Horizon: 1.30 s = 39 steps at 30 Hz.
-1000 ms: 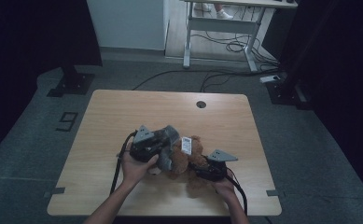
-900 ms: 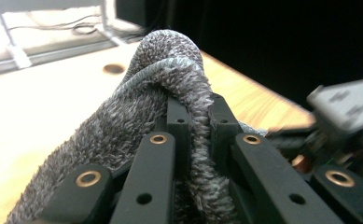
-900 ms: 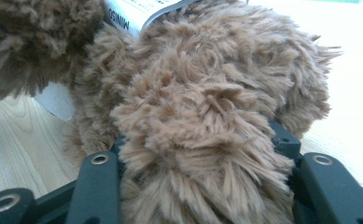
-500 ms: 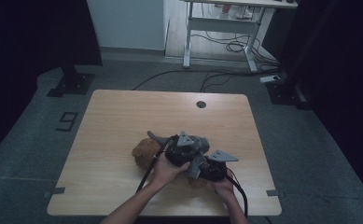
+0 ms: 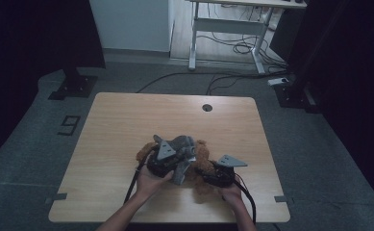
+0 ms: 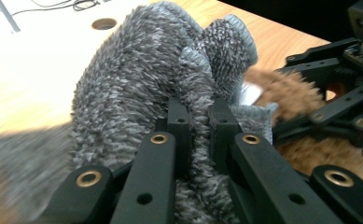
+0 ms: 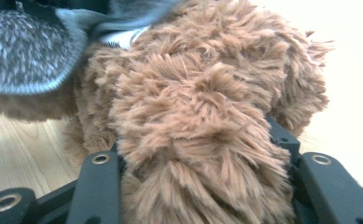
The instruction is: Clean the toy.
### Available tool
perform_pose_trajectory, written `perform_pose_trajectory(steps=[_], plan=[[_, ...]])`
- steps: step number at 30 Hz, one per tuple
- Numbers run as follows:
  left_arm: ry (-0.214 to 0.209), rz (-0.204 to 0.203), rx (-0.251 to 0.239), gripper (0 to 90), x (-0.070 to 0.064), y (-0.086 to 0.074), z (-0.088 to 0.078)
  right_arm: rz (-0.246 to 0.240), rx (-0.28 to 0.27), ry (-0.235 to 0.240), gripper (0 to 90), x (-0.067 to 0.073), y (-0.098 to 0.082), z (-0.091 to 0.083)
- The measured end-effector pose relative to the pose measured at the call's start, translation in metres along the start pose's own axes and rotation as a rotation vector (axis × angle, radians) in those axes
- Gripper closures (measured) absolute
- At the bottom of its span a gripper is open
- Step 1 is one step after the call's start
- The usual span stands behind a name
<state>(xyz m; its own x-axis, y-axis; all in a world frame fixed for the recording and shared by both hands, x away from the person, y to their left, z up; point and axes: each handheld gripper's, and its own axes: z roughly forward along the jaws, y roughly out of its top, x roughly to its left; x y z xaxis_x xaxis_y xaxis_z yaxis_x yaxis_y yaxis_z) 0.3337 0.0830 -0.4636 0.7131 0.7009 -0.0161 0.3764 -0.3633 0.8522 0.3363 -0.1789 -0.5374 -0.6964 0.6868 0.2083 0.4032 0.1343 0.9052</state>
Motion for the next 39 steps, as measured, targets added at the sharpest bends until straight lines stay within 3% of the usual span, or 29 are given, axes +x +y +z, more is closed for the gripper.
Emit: perform_pose_trajectory(steps=[4, 7, 10, 19, 24, 27, 30, 36, 39], plan=[[0.072, -0.007, -0.014, 82.8, 0.015, -0.006, -0.017, -0.005, 0.003, 0.000, 46.6, 0.000, 0.000, -0.001], [0.064, -0.046, -0.020, 82.9, 0.028, -0.016, -0.026, 0.001, 0.000, 0.004, 46.5, -0.001, -0.001, -0.001], [0.082, -0.052, -0.039, 82.9, 0.033, -0.022, -0.036, -0.002, 0.000, 0.005, 46.5, 0.000, -0.001, -0.001], [0.185, -0.070, -0.043, 82.7, 0.052, -0.032, -0.055, 0.015, -0.001, 0.012, 46.6, -0.001, -0.001, -0.001], [0.151, -0.128, -0.065, 82.4, 0.061, -0.019, -0.062, 0.028, -0.004, 0.011, 46.6, -0.002, -0.001, -0.001], [0.113, -0.128, -0.090, 82.5, 0.054, -0.001, -0.058, 0.031, -0.004, 0.012, 46.6, -0.003, -0.001, -0.001], [0.064, -0.098, -0.093, 82.5, 0.038, 0.019, -0.045, 0.032, -0.007, 0.008, 46.6, -0.003, -0.002, 0.000], [-0.013, 0.000, -0.046, 82.3, -0.005, 0.058, 0.000, 0.029, -0.007, 0.004, 46.6, -0.002, -0.002, 0.000], [-0.058, 0.013, 0.001, 82.3, -0.021, 0.064, 0.023, 0.027, -0.010, 0.003, 46.6, -0.002, -0.002, 0.000]])
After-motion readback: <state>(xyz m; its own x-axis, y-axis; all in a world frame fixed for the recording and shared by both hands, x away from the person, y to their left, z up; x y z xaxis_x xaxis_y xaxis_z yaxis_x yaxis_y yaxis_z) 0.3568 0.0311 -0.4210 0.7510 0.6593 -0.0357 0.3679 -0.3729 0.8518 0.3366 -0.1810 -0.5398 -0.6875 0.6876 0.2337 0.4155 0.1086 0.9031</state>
